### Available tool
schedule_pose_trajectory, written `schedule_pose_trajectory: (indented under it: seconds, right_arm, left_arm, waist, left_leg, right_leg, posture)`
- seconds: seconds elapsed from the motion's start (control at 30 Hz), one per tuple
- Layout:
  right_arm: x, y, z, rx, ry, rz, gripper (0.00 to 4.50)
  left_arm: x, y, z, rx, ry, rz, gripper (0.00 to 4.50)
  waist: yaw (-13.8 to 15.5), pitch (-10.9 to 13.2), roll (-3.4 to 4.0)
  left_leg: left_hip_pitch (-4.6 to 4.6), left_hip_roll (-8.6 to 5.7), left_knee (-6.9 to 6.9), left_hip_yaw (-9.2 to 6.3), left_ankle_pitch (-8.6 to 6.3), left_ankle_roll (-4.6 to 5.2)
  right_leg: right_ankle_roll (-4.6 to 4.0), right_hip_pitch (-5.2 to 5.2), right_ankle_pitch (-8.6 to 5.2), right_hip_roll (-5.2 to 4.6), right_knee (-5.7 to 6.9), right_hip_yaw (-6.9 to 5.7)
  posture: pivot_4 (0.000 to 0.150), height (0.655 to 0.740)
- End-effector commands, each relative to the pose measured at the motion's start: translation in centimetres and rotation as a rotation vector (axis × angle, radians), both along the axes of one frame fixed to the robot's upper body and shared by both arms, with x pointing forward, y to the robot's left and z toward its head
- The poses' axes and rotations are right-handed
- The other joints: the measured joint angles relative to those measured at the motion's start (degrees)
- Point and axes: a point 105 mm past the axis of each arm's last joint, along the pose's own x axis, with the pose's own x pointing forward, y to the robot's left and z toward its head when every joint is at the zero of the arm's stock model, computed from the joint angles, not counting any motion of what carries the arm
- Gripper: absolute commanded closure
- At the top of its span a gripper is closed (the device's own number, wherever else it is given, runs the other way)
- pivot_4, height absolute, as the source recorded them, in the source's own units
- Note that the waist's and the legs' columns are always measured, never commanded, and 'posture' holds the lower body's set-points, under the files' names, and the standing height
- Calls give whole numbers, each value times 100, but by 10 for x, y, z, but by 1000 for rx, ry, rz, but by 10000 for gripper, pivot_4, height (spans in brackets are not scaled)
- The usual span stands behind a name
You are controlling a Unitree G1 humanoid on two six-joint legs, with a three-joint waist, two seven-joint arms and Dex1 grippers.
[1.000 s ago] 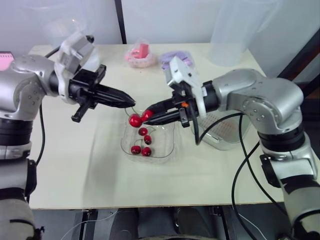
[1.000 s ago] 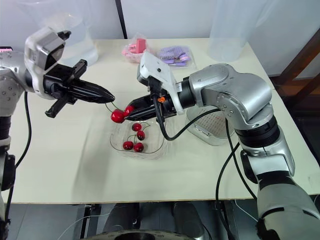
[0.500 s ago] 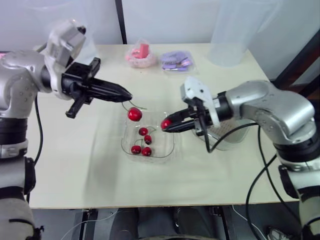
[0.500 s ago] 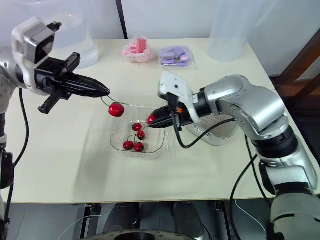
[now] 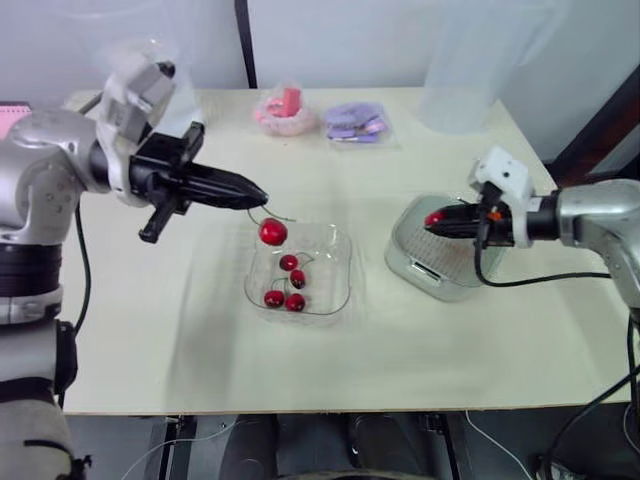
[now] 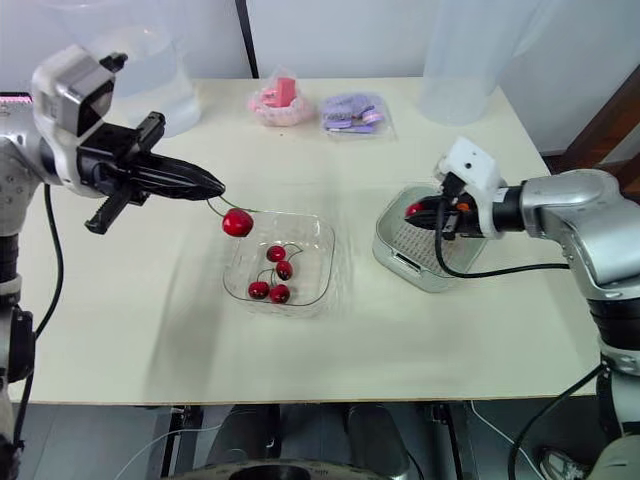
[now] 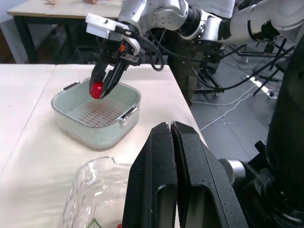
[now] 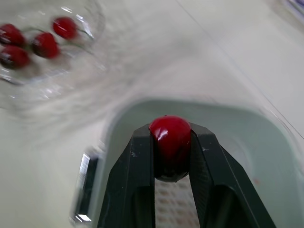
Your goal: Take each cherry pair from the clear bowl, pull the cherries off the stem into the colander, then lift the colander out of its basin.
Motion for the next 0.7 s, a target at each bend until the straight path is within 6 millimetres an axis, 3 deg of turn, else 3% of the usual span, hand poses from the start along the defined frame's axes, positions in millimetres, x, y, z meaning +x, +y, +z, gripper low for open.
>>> schedule_pose_trajectory:
  seconds: [0.03,0.07,0.23,0.37,0.5,0.7]
  right_arm:
    - [5,-15,4,-23,-57,-55,29845]
    - [5,-18,2,-30,-52,-62,26538]
    - [7,-23,2,-24,-51,-83,1750]
    - [-3,-6,20,10,-75,19,741]
    - [-16,48,50,158,-84,206,741]
    - [-24,114,66,285,-18,398,741]
  left_arm:
    - [-3,-1,4,-2,-47,-14,45000]
    - [-3,-1,4,-2,-47,-16,45000]
    - [0,-2,3,-4,-48,-12,45000]
    - [0,-2,4,-8,-47,-10,45000]
    - [0,-4,6,-18,-48,-12,45000]
    - [0,-7,8,-25,-52,-18,45000]
  waist:
    - [-15,0,0]
    - [-17,0,0]
    - [-25,0,1]
    - [-22,0,1]
    - [-59,-1,5]
    - [-21,-2,5]
  left_leg:
    - [0,-1,0,0,0,0]
    - [0,-1,1,0,0,0]
    - [0,-1,1,0,0,0]
    - [0,-1,1,0,0,0]
    - [4,0,1,0,0,-1]
    - [5,1,0,-5,0,-1]
  right_leg:
    - [0,1,0,0,0,1]
    - [0,2,0,-1,-1,2]
    - [1,2,0,-1,-1,2]
    - [1,2,0,-1,-1,3]
    - [1,3,1,0,3,3]
    - [1,8,1,2,4,-1]
  posture:
    - [1500,7367]
    - [1500,7367]
    - [1500,7367]
    - [1500,7367]
    - [1500,7367]
    - [1500,7367]
